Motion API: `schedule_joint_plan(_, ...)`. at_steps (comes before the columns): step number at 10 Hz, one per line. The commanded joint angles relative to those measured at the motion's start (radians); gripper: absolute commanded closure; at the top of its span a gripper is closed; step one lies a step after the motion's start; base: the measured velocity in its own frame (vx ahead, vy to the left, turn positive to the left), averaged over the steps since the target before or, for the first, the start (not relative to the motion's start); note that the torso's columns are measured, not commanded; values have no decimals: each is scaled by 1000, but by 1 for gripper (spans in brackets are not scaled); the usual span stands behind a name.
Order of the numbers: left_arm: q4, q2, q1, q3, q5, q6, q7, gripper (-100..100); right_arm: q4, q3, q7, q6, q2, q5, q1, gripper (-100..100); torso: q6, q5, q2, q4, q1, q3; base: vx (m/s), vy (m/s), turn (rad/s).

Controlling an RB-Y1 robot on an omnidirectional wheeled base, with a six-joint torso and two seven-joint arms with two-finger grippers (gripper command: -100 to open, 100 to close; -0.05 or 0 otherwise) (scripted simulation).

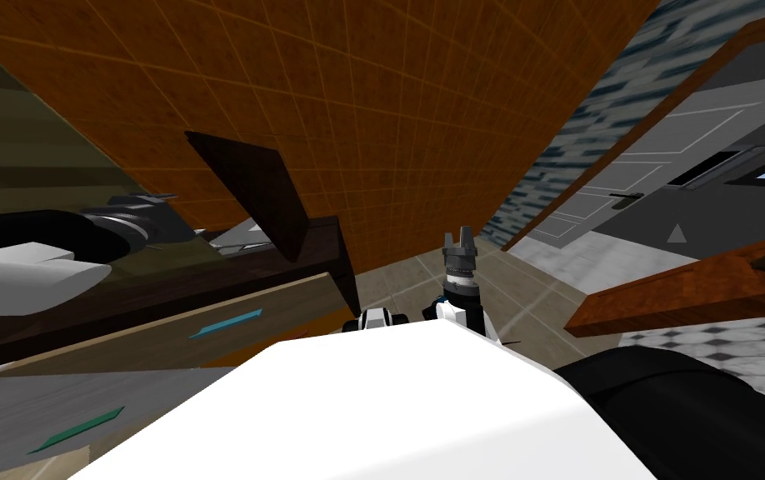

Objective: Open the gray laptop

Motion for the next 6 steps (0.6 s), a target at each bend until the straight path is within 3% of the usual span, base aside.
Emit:
schedule_joint_plan(1, -3, 2, 1, 2, 1, 5, 3, 0, 0, 0, 0, 0, 0, 0, 0, 0, 0, 1, 0, 0, 1, 0, 0, 0, 0)
schedule_joint_plan(6, -2, 1, 1, 2, 1, 4, 2, 0, 0, 0, 0, 0, 0, 0, 0, 0, 0, 0, 0, 0, 0, 0, 0, 0, 0)
